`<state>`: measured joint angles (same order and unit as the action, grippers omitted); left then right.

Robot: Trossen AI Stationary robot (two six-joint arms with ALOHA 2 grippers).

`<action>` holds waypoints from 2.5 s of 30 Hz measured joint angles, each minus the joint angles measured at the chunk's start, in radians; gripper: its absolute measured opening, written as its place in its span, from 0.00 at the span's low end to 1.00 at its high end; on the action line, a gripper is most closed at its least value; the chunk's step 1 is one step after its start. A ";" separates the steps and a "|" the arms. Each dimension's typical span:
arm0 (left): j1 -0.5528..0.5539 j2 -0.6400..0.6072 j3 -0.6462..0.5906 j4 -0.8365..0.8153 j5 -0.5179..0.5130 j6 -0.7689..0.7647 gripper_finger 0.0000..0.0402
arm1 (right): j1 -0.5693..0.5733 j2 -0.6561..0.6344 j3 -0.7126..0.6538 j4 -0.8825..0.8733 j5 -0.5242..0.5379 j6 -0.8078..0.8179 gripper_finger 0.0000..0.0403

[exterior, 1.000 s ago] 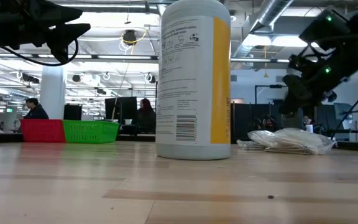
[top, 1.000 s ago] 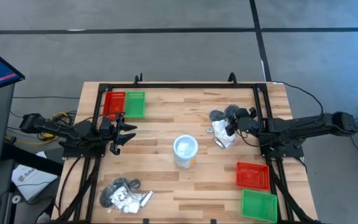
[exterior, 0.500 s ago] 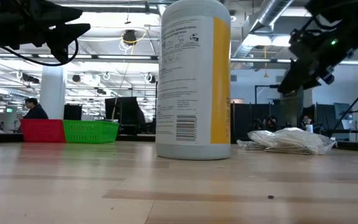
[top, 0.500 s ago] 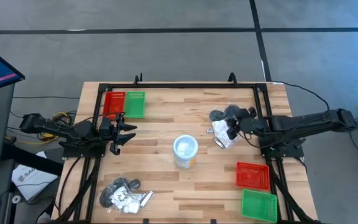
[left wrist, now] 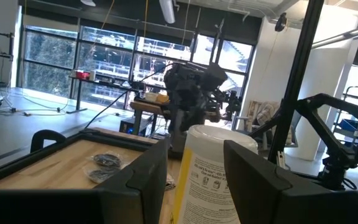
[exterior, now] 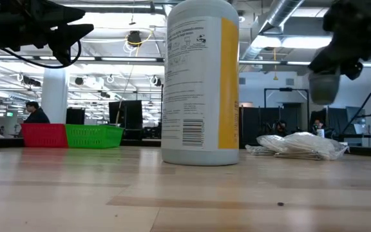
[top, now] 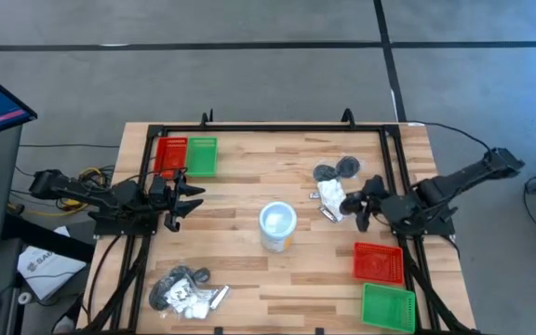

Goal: Pick & Place Travel size toiletries
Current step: Put the gray deodorant bottle into the bottom green basket

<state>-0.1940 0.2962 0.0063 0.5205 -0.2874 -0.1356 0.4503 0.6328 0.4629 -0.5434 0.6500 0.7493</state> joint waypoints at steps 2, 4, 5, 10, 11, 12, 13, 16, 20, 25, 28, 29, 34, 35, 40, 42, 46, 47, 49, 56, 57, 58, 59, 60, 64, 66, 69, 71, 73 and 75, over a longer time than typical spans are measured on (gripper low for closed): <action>0.000 0.000 0.000 0.000 0.000 0.000 0.37 | 0.051 0.002 0.000 -0.012 0.000 0.031 0.33; 0.000 0.000 0.000 0.000 0.000 0.000 0.37 | 0.103 0.001 0.000 -0.018 0.001 0.055 0.33; 0.000 0.000 0.000 0.001 0.000 0.000 0.37 | 0.128 0.001 0.000 -0.020 0.000 0.063 0.33; 0.000 0.000 0.000 0.001 0.000 -0.003 0.37 | 0.249 0.001 0.000 -0.027 0.001 0.122 0.33; 0.000 0.000 0.000 0.001 0.000 -0.003 0.37 | 0.272 0.002 0.000 -0.034 0.001 0.140 0.33; 0.000 0.000 0.000 0.001 0.000 -0.003 0.37 | 0.296 0.002 0.000 -0.038 0.001 0.157 0.33; 0.000 0.000 0.000 0.001 0.000 -0.003 0.37 | 0.320 0.002 0.000 -0.037 0.001 0.173 0.33; 0.000 0.000 0.000 0.001 0.000 -0.003 0.37 | 0.382 0.002 0.000 -0.037 0.001 0.217 0.33; 0.000 0.000 0.000 0.001 0.000 -0.003 0.37 | 0.457 0.020 0.000 -0.035 0.003 0.275 0.33; 0.000 0.000 0.000 0.001 0.000 -0.003 0.37 | 0.541 0.073 0.000 -0.019 0.000 0.351 0.33; 0.000 0.000 0.000 0.001 0.000 -0.003 0.37 | 0.593 0.108 0.000 0.041 -0.022 0.355 0.32; 0.000 0.000 0.000 0.001 0.000 -0.003 0.37 | 0.610 0.118 0.000 0.062 -0.022 0.354 0.32; 0.000 0.000 0.000 0.001 0.000 -0.003 0.37 | 0.691 0.165 0.000 0.143 -0.022 0.354 0.32; 0.000 0.000 0.000 0.001 0.000 -0.004 0.37 | 0.704 0.175 0.000 0.156 -0.022 0.353 0.32; 0.000 0.000 0.000 0.001 0.000 -0.004 0.37 | 0.767 0.229 0.000 0.212 -0.021 0.379 0.32; 0.000 0.000 0.000 0.001 0.000 -0.004 0.37 | 0.790 0.255 0.000 0.238 -0.022 0.386 0.32; 0.000 0.000 0.000 0.004 0.000 -0.004 0.37 | 0.826 0.319 0.000 0.305 -0.016 0.385 0.32; 0.000 0.000 0.000 0.005 0.000 -0.004 0.37 | 0.835 0.337 0.000 0.322 -0.014 0.385 0.32; 0.000 0.000 0.000 0.005 0.000 -0.005 0.37 | 0.849 0.374 0.000 0.355 -0.009 0.385 0.32; 0.000 0.000 0.000 0.005 0.000 -0.034 0.37 | 0.899 0.491 0.000 0.466 0.014 0.385 0.32; 0.000 0.000 0.000 0.005 0.000 -0.034 0.37 | 0.903 0.505 0.000 0.479 0.021 0.385 0.32; 0.000 0.000 0.000 0.005 0.000 -0.034 0.37 | 0.906 0.516 0.000 0.484 0.029 0.386 0.32; 0.000 0.000 0.000 0.005 0.000 -0.034 0.37 | 0.909 0.527 0.000 0.485 0.031 0.389 0.32; 0.000 0.000 0.000 0.005 0.000 -0.034 0.37 | 0.912 0.538 0.000 0.485 0.032 0.400 0.32; 0.000 0.000 0.000 0.005 0.000 -0.034 0.37 | 0.911 0.565 0.000 0.492 0.032 0.412 0.32; 0.000 0.000 0.000 0.005 0.000 -0.034 0.37 | 0.911 0.568 0.000 0.491 0.032 0.412 0.32; 0.000 0.000 0.000 0.005 0.000 -0.034 0.37 | 0.911 0.567 0.000 0.497 0.047 0.412 0.34; 0.000 0.000 0.000 0.005 0.000 -0.034 0.37 | 0.911 0.567 0.000 0.496 0.059 0.412 0.34; 0.000 0.000 0.000 0.005 0.000 -0.034 0.37 | 0.911 0.567 0.000 0.496 0.059 0.412 0.34; 0.000 0.000 0.000 0.005 0.000 -0.034 0.37 | 0.911 0.567 0.000 0.496 0.061 0.412 0.33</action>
<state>-0.1940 0.2966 0.0063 0.5251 -0.2874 -0.1696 1.3613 1.1995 0.4629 -0.0471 0.7107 1.1610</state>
